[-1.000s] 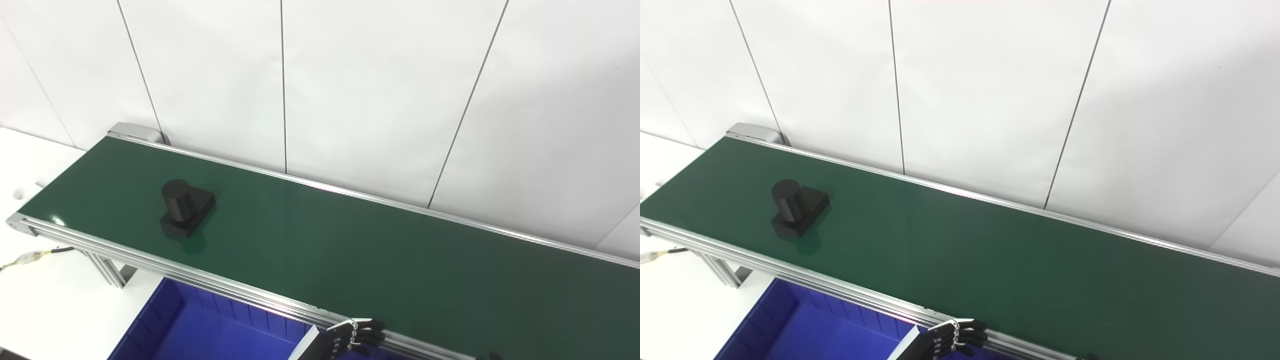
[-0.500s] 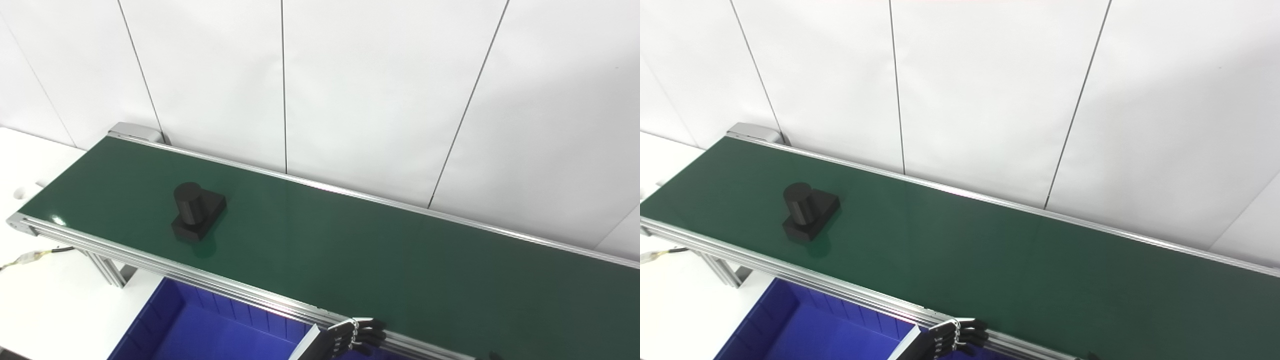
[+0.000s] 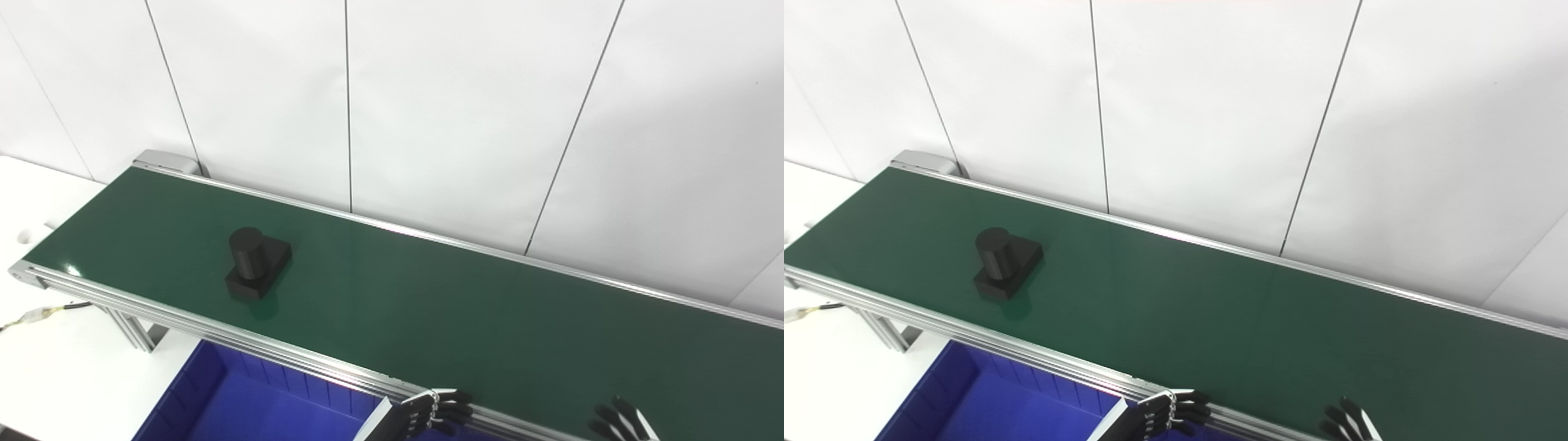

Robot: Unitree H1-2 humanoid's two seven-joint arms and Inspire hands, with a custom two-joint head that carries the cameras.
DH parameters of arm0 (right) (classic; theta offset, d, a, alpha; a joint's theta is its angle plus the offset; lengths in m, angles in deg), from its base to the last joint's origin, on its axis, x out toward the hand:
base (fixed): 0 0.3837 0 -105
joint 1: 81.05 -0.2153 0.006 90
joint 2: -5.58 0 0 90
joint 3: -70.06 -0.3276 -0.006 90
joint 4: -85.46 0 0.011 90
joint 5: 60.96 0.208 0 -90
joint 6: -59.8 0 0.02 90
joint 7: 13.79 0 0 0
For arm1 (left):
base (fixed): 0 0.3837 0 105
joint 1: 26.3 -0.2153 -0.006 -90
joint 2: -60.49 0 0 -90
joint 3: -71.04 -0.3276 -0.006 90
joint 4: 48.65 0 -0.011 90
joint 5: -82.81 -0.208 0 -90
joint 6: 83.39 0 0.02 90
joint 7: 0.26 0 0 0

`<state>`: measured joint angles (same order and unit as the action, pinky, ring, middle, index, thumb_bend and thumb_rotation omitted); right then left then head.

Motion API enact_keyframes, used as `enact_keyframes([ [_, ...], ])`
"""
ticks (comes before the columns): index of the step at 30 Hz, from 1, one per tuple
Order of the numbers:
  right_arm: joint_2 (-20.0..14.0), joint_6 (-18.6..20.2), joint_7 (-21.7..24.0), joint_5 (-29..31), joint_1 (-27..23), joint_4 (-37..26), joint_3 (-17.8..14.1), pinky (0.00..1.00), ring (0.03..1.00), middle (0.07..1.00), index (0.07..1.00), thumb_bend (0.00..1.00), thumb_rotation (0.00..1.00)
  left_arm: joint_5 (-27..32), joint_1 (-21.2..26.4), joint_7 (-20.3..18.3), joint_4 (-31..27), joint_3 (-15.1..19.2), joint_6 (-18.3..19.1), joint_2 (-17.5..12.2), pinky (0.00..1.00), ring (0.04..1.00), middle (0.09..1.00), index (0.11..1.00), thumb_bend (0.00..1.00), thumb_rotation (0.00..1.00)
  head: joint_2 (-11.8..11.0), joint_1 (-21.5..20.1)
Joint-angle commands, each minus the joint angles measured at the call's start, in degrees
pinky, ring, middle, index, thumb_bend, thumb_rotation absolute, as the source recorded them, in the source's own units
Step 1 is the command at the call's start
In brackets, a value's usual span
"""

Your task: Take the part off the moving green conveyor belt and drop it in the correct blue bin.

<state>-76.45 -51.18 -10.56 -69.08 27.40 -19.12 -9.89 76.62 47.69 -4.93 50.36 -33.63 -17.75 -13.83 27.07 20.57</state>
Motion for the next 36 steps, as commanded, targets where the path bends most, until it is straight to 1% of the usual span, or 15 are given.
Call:
enact_keyframes([
  [1, -0.22, 1.34, 1.07, -0.48, -1.78, -3.14, 0.02, 0.65, 0.784, 0.831, 0.844, 0.46, 0.87, 0.39, 0.97, 0.2, -0.6, -0.21, -2.5, 0.18, 0.69, 0.739, 0.762, 0.785, 0.86, 0.65, -0.03, -0.03],
  [5, -0.51, 4.12, 2.45, -1.21, -3.8, -4.94, 0.21, 0.64, 0.779, 0.827, 0.825, 0.51, 0.86, 0.35, 1.2, 0.3, -0.35, -0.27, -2.53, 0.22, 0.69, 0.74, 0.76, 0.783, 0.86, 0.65, -0.16, -0.01],
  [8, -0.42, 6.01, 3.24, -1.3, -5.24, -5.76, 0.36, 0.63, 0.776, 0.82, 0.814, 0.54, 0.83, 0.31, 1.33, 0.43, -0.27, -0.36, -2.52, 0.22, 0.68, 0.736, 0.76, 0.784, 0.85, 0.65, -0.16, 0.02],
  [10, -0.31, 7.13, 3.6, -2.16, -6.48, -6.06, 0.4, 0.63, 0.778, 0.82, 0.819, 0.55, 0.82, 0.3, 1.4, 0.47, -0.25, -0.41, -2.55, 0.19, 0.68, 0.735, 0.76, 0.785, 0.85, 0.65, -0.14, -0.07],
  [16, 0.08, 8.42, 4.19, -3.34, -10.07, -5.37, 0.6, 0.63, 0.796, 0.839, 0.839, 0.58, 0.83, 0.39, 1.71, 0.38, 0.12, -0.44, -2.51, 0.02, 0.68, 0.738, 0.763, 0.786, 0.85, 0.66, -0.16, -0.37],
  [20, 0.85, 9.37, 4.35, -3.77, -14.37, -3.33, 0.91, 0.61, 0.787, 0.84, 0.857, 0.6, 0.82, 0.29, 2.05, 0.44, 0.39, -0.39, -2.48, -0.05, 0.68, 0.737, 0.764, 0.787, 0.85, 0.66, -0.28, -0.62],
  [24, 1.51, 9.11, 4.05, -4.46, -18.34, 0.52, 1.21, 0.59, 0.775, 0.834, 0.868, 0.58, 0.78, 0.33, 2.18, 0.42, 0.56, -0.35, -2.54, -0.05, 0.68, 0.735, 0.763, 0.787, 0.86, 0.66, -0.49, -0.67],
  [27, 2.29, 9.32, 3.51, -5.48, -20.04, 2.76, 1.52, 0.59, 0.772, 0.835, 0.874, 0.59, 0.77, 0.27, 2.2, 0.57, 0.53, -0.34, -2.48, -0.01, 0.68, 0.733, 0.761, 0.787, 0.85, 0.66, -0.46, -0.57],
  [30, 3.08, 9.82, 3.24, -6.12, -21.01, 3.88, 1.72, 0.6, 0.78, 0.83, 0.871, 0.58, 0.75, 0.29, 2.43, 0.65, 0.82, -0.33, -2.5, -0.12, 0.68, 0.73, 0.76, 0.788, 0.85, 0.66, -0.58, -1.0],
  [32, 3.47, 10.06, 3.33, -6.47, -21.88, 4.68, 1.76, 0.61, 0.785, 0.83, 0.871, 0.6, 0.75, 0.3, 2.57, 0.67, 1.09, -0.28, -2.5, -0.1, 0.68, 0.731, 0.76, 0.789, 0.85, 0.66, -0.73, -1.15],
  [36, 3.19, 10.18, 4.19, -7.21, -23.94, 6.17, 2.17, 0.62, 0.787, 0.832, 0.876, 0.58, 0.73, 0.28, 2.81, 0.65, 1.43, -0.2, -2.53, -0.08, 0.68, 0.733, 0.762, 0.787, 0.85, 0.66, -0.9, -1.47],
])
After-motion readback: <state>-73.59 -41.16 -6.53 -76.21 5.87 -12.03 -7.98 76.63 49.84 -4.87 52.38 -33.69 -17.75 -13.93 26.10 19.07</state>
